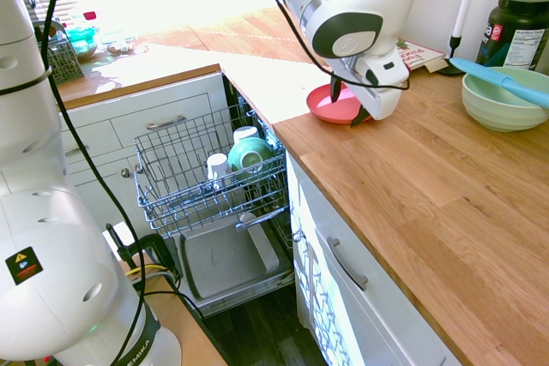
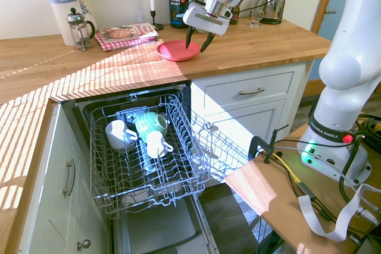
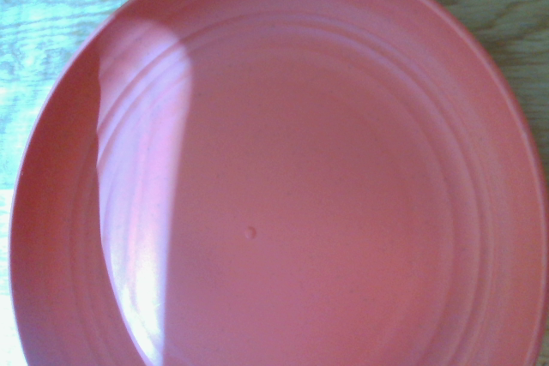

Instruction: Put the plate in the dishwasher

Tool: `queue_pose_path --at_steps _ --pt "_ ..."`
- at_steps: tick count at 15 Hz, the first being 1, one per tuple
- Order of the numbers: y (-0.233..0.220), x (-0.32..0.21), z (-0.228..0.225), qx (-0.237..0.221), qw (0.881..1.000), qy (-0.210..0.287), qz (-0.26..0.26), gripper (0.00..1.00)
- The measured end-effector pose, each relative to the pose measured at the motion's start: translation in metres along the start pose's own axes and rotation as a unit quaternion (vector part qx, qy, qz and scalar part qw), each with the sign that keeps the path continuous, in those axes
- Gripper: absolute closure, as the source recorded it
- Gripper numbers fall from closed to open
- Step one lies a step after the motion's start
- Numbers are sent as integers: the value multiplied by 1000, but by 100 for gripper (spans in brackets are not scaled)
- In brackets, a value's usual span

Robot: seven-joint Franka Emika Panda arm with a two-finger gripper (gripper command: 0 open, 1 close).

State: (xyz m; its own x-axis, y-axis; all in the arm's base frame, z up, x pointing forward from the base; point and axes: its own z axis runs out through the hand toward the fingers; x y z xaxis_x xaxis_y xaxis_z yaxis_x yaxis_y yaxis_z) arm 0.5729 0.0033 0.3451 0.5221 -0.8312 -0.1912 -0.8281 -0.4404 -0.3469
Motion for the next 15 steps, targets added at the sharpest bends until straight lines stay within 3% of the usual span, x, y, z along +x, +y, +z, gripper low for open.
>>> queue_pose_path --at_steps 7,15 --pt "-5 -12 6 -5 1000 -5 3 100" --pt "-20 -55 43 -12 1000 -16 9 100"
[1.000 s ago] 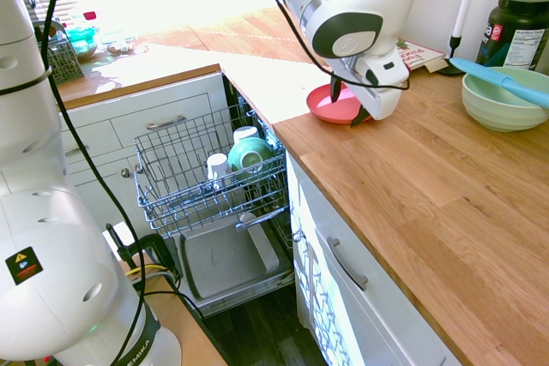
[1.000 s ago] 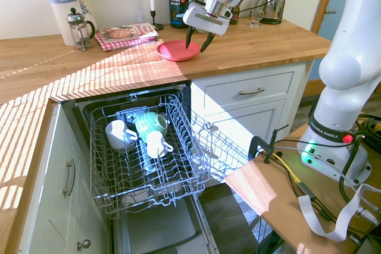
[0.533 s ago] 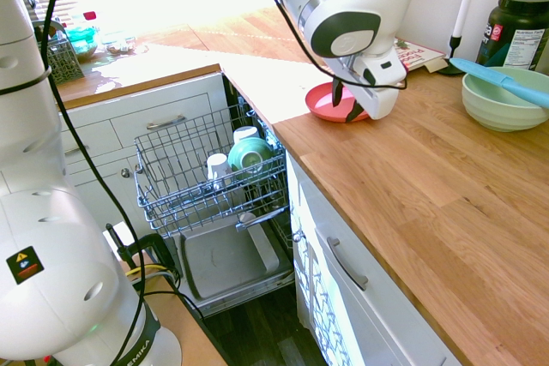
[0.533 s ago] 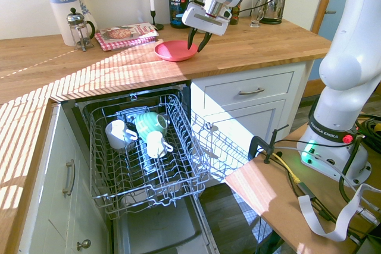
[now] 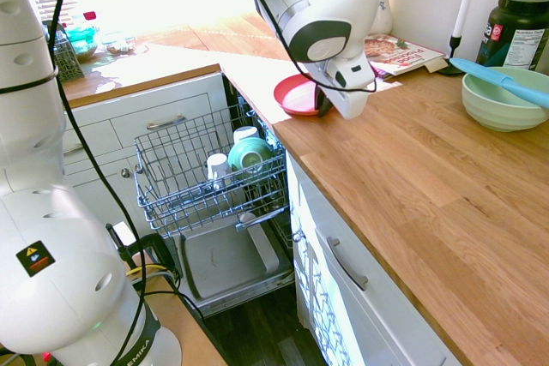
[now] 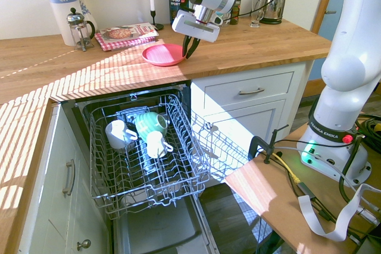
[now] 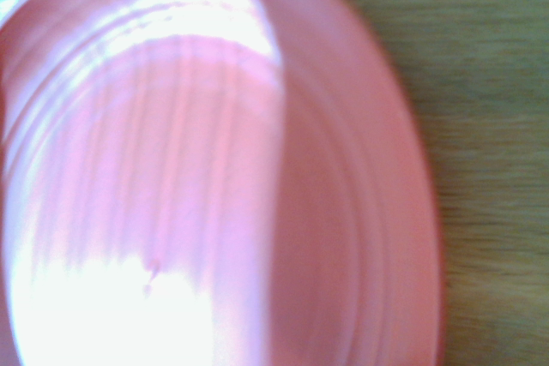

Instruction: Put the plate in the dishwasher

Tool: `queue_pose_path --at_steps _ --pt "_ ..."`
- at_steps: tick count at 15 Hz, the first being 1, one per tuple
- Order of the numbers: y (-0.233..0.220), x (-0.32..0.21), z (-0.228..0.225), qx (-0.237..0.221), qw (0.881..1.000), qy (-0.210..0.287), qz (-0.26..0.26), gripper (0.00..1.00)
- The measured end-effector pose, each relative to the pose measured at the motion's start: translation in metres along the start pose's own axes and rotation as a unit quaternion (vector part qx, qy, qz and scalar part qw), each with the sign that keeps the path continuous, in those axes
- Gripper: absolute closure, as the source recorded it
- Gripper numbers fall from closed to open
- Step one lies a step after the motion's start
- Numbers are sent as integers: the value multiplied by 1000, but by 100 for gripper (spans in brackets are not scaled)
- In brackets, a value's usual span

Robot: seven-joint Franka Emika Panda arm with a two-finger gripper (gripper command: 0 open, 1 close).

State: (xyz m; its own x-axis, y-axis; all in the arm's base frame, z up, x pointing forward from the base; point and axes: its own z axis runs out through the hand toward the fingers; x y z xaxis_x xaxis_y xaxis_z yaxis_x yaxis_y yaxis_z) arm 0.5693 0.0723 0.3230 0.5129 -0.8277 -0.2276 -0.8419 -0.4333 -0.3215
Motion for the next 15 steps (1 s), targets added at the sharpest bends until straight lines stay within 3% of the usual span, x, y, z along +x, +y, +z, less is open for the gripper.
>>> queue_pose_path --at_steps 5,8,12,15 --pt "-1 0 -4 9 1000 8 7 100" --pt "13 23 -30 7 999 38 2 100" --pt "2 46 -156 -54 987 122 -88 100" --pt "-63 -17 -245 -94 964 185 -164 100"
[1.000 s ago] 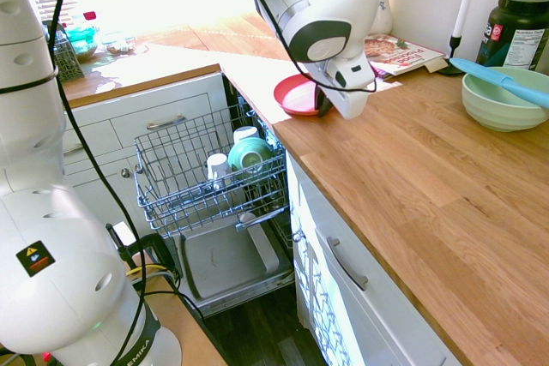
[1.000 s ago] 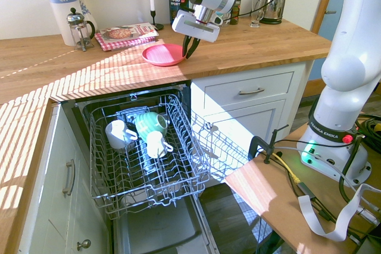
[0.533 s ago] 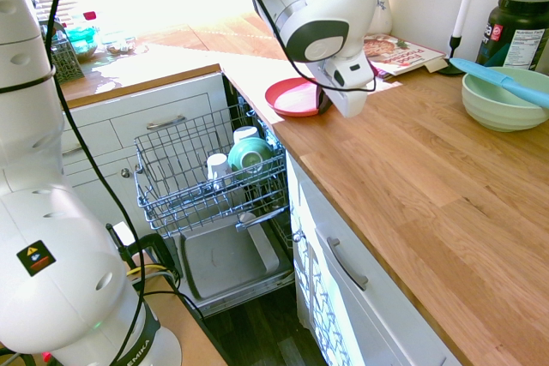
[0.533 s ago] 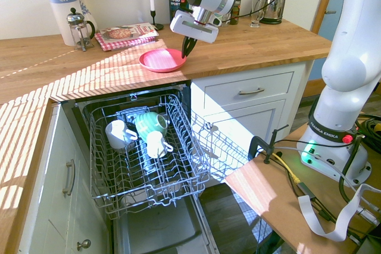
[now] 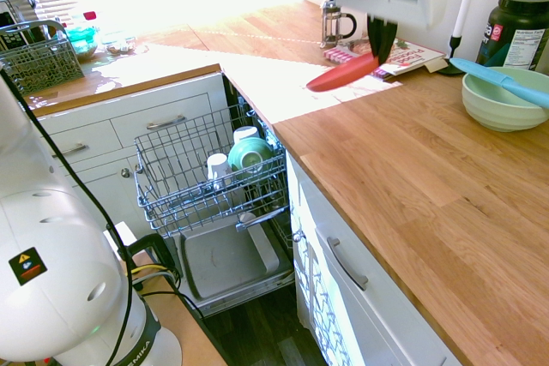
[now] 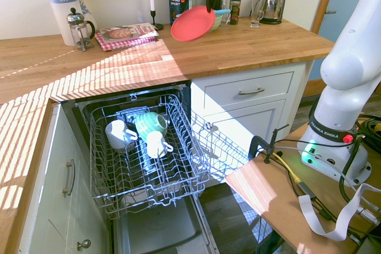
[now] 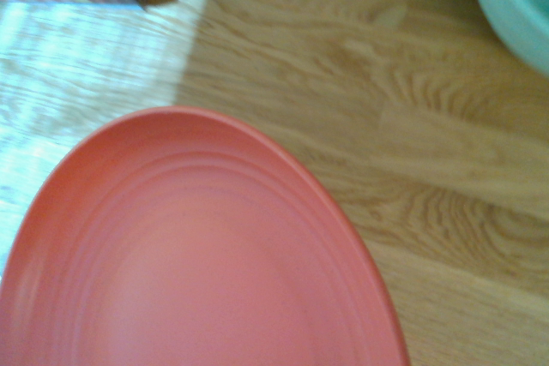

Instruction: Put the plate in the dishwasher

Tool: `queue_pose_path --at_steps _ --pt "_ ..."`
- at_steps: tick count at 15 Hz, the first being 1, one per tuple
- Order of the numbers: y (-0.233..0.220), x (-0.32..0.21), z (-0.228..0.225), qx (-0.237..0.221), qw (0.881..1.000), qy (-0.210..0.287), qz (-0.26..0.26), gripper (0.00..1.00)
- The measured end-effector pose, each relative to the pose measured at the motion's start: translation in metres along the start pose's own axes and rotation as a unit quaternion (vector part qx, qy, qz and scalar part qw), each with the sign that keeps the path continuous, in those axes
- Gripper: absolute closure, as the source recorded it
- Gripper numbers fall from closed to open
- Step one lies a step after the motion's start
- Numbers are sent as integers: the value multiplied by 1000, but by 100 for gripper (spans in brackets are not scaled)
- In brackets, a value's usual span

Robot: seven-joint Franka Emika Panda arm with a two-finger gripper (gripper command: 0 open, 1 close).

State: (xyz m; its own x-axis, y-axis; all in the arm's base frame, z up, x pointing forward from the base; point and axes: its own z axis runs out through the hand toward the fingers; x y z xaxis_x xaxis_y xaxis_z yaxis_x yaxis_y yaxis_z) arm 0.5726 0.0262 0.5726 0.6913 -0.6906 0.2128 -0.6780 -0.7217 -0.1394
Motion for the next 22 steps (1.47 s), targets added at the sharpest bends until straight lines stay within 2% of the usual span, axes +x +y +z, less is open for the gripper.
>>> queue_pose_path --at_steps 2,4,6,8,9,11,17,21,22 --pt "-77 -67 -41 -17 997 36 -60 100" --pt "-154 -163 -48 -38 990 70 -119 100" --pt "-212 -282 -24 -64 977 108 -174 100" --pt "-239 -413 36 -92 956 148 -234 100" --pt "-241 -472 76 -109 944 167 -264 100" --pt "-232 -545 139 -151 913 205 -319 100" --pt "-221 -575 188 -258 818 293 -424 100" --pt "-227 -619 218 -305 734 334 -507 100" --pt "-229 -631 231 -313 717 336 -524 100"
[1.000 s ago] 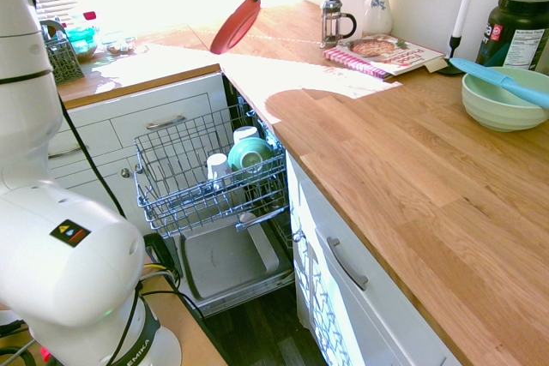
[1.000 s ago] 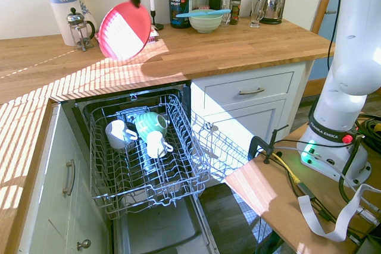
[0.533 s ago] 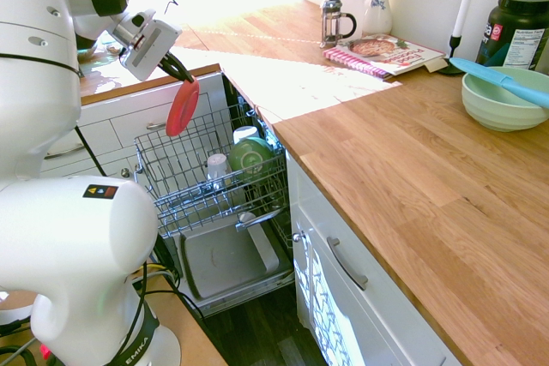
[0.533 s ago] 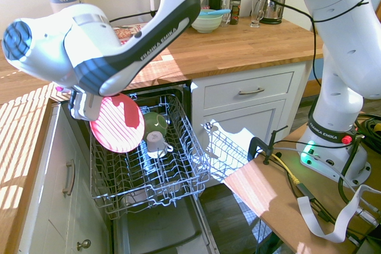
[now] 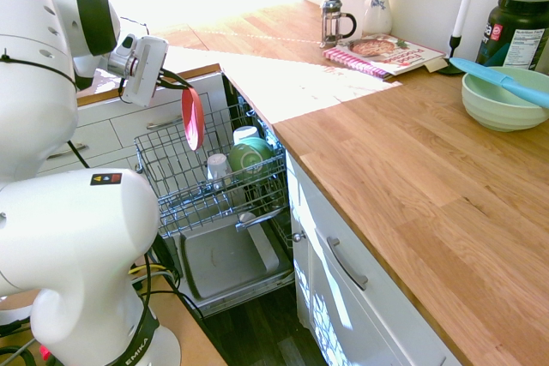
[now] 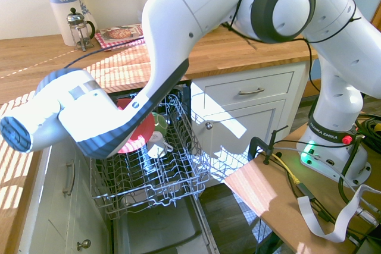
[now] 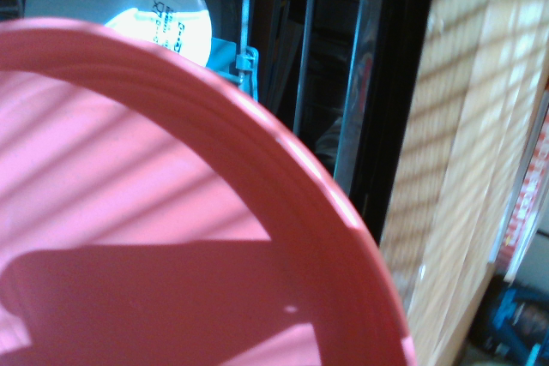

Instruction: Put the plate in the dishwasher

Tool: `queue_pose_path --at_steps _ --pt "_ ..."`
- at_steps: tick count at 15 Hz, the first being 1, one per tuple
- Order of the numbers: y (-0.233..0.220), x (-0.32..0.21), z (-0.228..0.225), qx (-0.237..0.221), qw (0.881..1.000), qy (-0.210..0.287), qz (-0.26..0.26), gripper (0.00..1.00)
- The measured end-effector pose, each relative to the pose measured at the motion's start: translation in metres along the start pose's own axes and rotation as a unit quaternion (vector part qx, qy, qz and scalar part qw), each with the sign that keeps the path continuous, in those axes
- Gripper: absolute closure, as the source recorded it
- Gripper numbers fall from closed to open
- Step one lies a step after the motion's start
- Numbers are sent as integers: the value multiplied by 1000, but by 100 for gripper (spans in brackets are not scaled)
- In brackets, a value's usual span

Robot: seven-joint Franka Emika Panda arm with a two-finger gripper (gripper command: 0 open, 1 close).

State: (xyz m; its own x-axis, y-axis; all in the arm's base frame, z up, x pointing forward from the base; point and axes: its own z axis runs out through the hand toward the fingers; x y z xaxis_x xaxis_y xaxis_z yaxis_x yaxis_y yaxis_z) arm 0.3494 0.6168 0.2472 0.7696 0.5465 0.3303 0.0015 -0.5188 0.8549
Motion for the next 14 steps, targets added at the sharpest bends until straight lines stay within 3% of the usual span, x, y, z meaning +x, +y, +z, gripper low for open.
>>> queue_pose_path --at_steps 3,9,10,14 --pt "-39 -15 -7 -7 999 -3 -37 100" --pt "-73 -31 -16 28 993 -84 -78 100" --pt "-76 -33 -22 33 992 -89 -83 0" --pt "-75 -31 -38 71 984 -134 -95 0"
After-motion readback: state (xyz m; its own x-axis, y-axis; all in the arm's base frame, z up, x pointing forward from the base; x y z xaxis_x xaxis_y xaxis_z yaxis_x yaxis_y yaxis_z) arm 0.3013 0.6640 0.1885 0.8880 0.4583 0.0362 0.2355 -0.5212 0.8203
